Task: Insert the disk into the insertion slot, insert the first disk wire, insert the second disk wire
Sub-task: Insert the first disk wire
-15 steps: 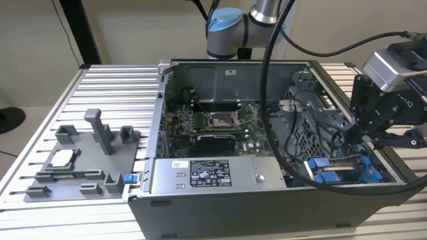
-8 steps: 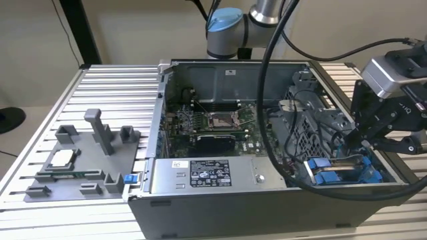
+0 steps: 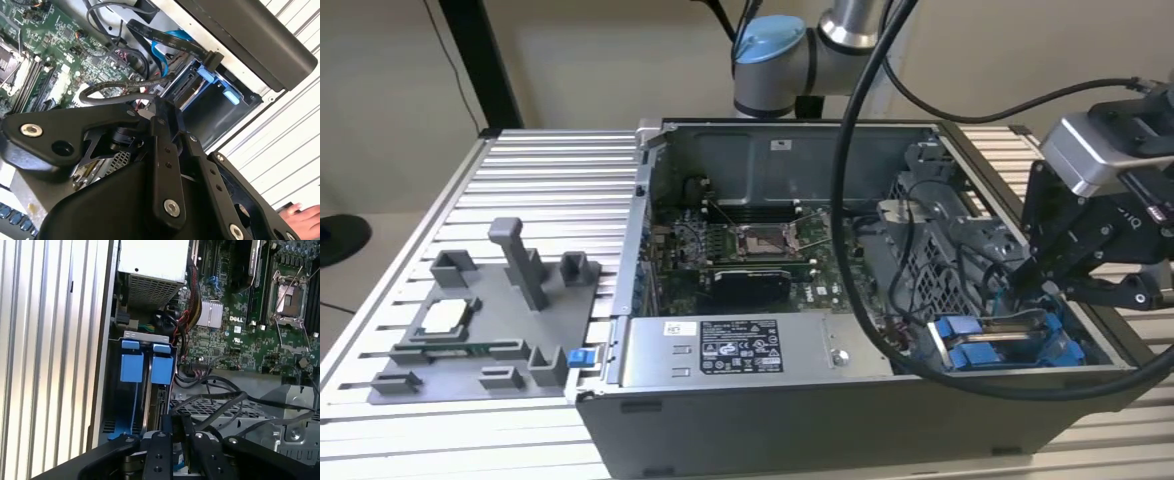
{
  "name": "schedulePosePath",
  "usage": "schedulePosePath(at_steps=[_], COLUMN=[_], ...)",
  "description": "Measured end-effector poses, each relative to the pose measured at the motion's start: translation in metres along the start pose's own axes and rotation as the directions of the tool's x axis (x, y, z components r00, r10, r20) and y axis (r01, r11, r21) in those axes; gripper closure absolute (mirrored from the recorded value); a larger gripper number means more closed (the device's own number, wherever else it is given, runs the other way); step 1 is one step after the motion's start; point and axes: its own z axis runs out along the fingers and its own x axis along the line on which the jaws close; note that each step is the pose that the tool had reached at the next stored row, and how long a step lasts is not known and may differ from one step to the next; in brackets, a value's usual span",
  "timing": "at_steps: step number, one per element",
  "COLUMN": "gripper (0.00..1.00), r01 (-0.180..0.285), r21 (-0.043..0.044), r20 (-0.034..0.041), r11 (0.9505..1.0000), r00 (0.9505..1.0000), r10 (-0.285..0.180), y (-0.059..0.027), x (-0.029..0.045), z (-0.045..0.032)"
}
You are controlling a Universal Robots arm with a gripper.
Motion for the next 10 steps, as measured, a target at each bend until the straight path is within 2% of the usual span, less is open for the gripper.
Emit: schedulePosePath(at_steps=[10], gripper=[1.00], r01=[-0.042], r21=[0.0073], r20=[0.0010], r11=[0.9991], r00=[0.9991], r10=[0.042], y=[-0.0034], x=[0.0016], z=[0.0073])
